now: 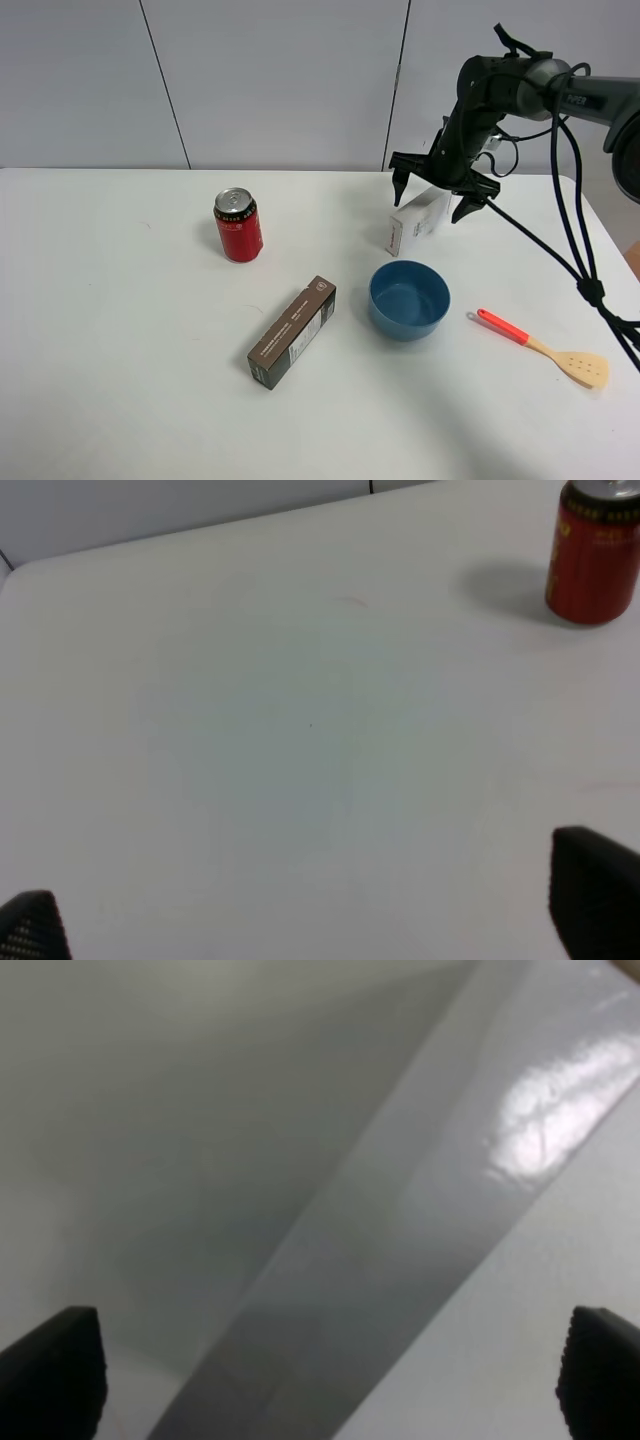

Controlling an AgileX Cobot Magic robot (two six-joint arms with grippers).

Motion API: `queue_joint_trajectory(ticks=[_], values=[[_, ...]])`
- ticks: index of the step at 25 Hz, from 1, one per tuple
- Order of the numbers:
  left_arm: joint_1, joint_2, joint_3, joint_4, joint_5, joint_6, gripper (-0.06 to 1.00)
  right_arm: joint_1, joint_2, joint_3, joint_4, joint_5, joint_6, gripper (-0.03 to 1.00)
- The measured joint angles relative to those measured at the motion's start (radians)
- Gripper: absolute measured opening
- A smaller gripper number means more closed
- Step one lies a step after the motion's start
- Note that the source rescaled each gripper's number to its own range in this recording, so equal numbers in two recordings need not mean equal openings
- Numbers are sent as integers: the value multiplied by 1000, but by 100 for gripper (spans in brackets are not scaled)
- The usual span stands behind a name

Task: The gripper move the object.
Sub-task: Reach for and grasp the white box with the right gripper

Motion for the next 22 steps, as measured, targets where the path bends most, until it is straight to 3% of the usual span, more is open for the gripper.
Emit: queue_joint_trajectory(ticks=[6, 9, 13, 19, 22], values=[[0, 0, 0, 0, 0, 1, 100, 4, 36, 0, 0, -1, -3, 86], [0, 0, 0, 0, 0, 1, 100, 7, 50, 0, 0, -17, -3, 78], [0, 0, 0, 0, -1, 1, 100, 16, 54, 0, 0, -36, -3, 53], [0, 0, 0, 1, -1, 1, 100, 16, 54, 0, -1, -44, -43, 2], [0, 0, 0, 1, -1, 1, 100, 18, 54, 0, -1, -37, -80, 0]])
